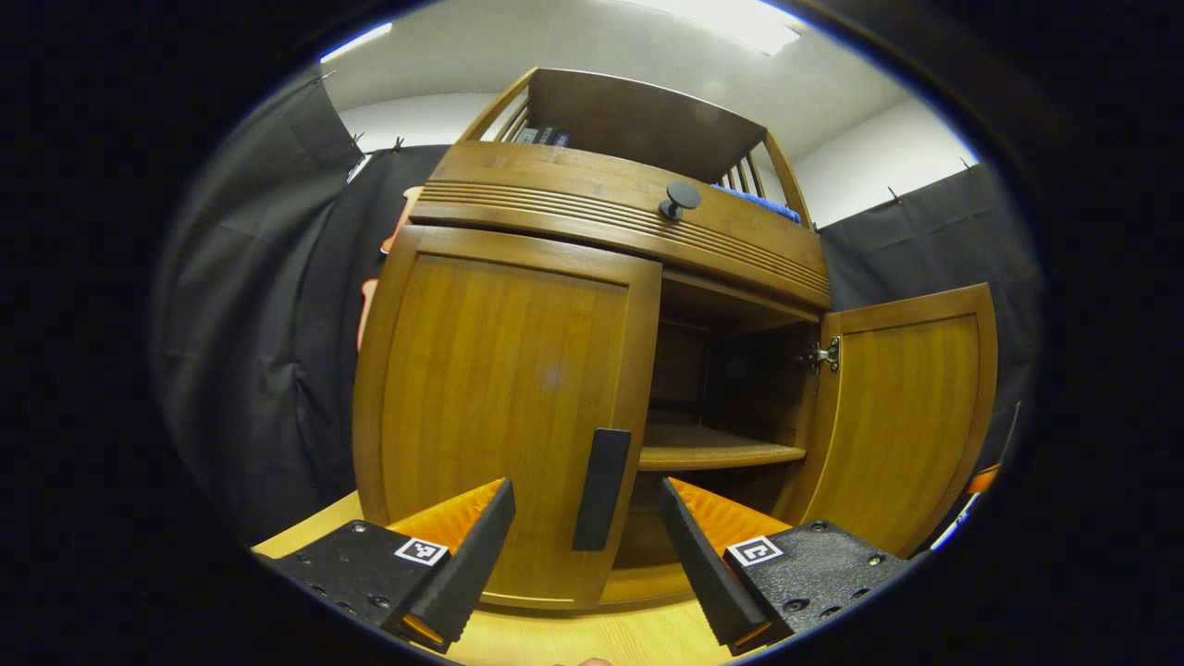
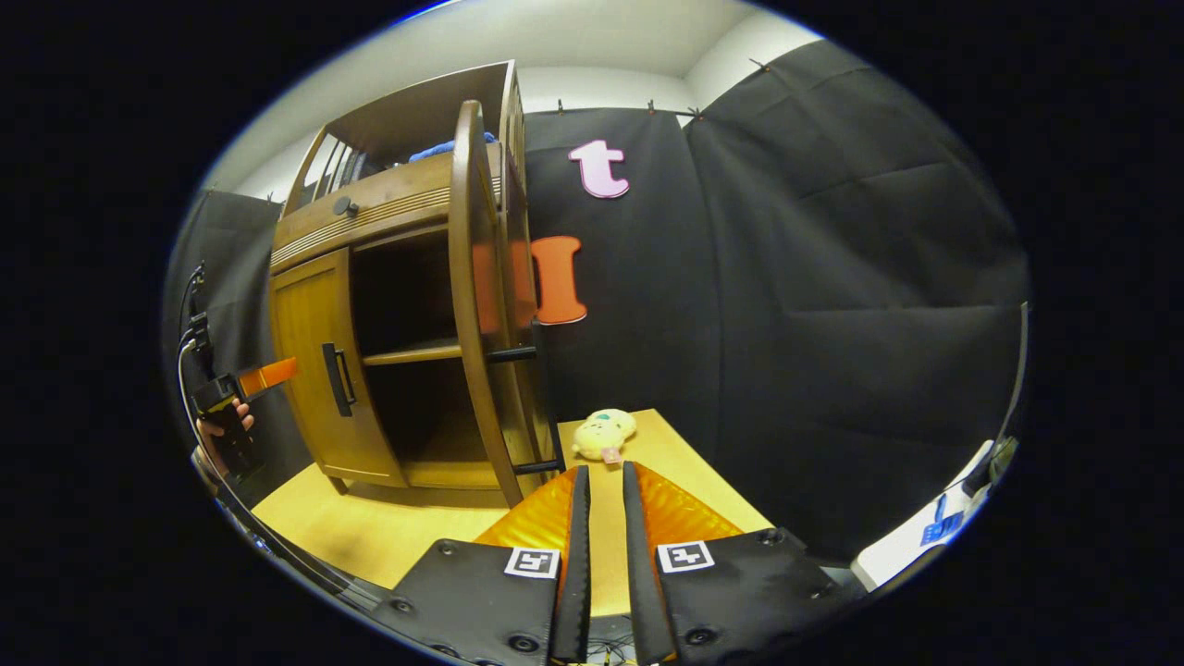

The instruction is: Open the right door of the double-door shoe cabinet with the right hand, and open the left door with the left hand.

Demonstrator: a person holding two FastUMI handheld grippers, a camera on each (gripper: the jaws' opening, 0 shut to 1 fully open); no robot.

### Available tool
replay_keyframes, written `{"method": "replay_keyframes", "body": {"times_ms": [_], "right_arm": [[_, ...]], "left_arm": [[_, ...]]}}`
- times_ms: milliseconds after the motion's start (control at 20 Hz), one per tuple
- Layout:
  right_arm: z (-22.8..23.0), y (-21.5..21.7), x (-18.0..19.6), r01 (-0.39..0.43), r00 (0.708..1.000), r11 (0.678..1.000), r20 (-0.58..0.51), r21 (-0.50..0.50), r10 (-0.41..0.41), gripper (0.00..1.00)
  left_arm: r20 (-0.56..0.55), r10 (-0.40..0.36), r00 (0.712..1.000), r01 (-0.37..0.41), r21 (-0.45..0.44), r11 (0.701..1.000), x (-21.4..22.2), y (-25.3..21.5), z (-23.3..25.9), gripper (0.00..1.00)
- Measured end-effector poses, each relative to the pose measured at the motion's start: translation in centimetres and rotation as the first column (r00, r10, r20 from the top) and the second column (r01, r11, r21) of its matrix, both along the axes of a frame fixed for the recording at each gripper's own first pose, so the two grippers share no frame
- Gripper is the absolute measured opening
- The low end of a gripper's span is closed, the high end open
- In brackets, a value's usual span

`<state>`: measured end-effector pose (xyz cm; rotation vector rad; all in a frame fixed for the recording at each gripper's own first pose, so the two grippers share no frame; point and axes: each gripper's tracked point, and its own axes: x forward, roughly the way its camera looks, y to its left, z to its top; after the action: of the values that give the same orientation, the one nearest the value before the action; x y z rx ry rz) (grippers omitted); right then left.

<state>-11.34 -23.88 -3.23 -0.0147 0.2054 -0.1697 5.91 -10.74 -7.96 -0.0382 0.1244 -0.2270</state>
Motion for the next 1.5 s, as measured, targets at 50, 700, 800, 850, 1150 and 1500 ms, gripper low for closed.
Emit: {"method": "replay_keyframes", "body": {"times_ms": [50,700,800,850,1150,1500], "right_arm": [[0.7,0.6,-0.7,0.013,1.0,1.0,0.013,-0.008,-0.013,0.25],[-0.2,14.2,-1.1,-0.075,0.996,0.997,0.05,0.016,0.075,0.45],[-0.6,14.5,-0.9,-0.068,0.997,0.998,0.034,0.006,0.068,0.67],[-0.9,14.5,-0.7,-0.065,0.998,0.998,0.025,0.006,0.065,0.78],[-1.4,15.4,-1.2,-0.077,0.997,0.997,0.012,0.009,0.077,0.89],[-1.7,15.2,-1.1,-0.08,0.997,0.997,-0.007,-0.013,0.08,0.89]], "left_arm": [[-0.003,-0.004,1.0,0.004,0.003,1.0,0.7,-0.4,-0.2,0.92],[-0.009,0.025,1.0,-0.025,0.022,0.999,6.5,-2.1,-4.4,0.89],[-0.003,0.024,1.0,-0.024,0.018,1.0,6.7,-2.1,-4.5,0.86],[-0.003,0.026,1.0,-0.026,0.023,0.999,6.9,-2.0,-4.7,0.84],[-0.023,0.057,0.998,-0.055,0.055,0.997,8.9,-1.0,-6.2,0.78],[-0.048,-0.044,0.998,0.048,0.085,0.995,8.4,-3.1,-6.2,0.31]]}}
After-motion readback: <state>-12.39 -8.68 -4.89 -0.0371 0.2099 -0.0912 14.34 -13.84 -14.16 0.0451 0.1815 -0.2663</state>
